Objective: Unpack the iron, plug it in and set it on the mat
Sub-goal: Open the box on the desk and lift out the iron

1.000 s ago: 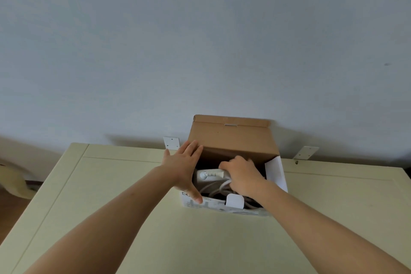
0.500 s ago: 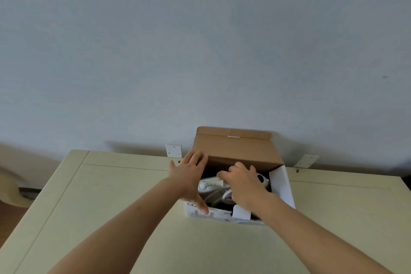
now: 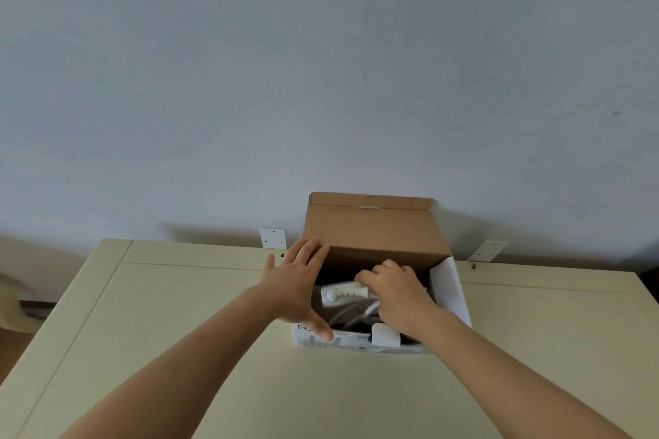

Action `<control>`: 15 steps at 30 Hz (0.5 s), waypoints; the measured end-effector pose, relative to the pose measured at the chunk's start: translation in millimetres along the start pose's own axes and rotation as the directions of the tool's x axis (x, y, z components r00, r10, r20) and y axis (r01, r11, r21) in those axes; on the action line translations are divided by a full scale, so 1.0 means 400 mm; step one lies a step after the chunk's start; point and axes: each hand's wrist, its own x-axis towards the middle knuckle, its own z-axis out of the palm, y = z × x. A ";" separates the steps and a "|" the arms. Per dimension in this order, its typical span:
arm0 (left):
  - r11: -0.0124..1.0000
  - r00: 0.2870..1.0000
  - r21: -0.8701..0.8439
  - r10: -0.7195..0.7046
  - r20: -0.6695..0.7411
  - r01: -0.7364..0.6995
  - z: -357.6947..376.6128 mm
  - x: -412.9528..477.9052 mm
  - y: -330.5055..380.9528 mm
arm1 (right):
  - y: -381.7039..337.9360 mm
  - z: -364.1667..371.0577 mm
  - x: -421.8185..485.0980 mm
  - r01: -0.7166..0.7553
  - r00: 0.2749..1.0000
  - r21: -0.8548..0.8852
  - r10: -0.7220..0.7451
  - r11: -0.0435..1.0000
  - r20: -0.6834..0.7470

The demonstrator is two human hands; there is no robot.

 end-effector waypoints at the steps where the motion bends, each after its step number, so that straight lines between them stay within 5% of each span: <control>1: 1.000 1.000 0.008 0.008 0.011 -0.008 0.000 0.000 0.000 | 0.007 0.012 -0.003 -0.009 1.000 0.017 0.008 1.000 0.007; 6: 0.998 0.999 0.067 0.014 0.045 -0.017 -0.028 -0.001 0.037 | 0.027 0.009 0.006 0.004 1.000 0.027 -0.005 1.000 0.026; 8: 0.989 0.998 0.150 0.025 -0.051 -0.017 -0.037 0.004 0.076 | 0.044 -0.018 -0.005 0.026 0.994 0.058 -0.033 0.998 0.106; 10: 0.971 0.977 0.228 0.113 -0.180 -0.071 -0.037 0.011 0.120 | 0.067 -0.050 -0.036 0.011 1.000 0.172 -0.016 0.985 0.024; 13: 0.969 0.955 0.136 0.228 -0.191 -0.205 -0.035 0.043 0.187 | 0.126 -0.071 -0.094 -0.167 0.873 0.324 0.292 0.931 -0.390; 15: 0.967 0.968 0.097 0.242 -0.069 -0.235 -0.029 0.075 0.234 | 0.175 -0.056 -0.127 -0.383 0.792 0.386 0.514 0.839 -0.330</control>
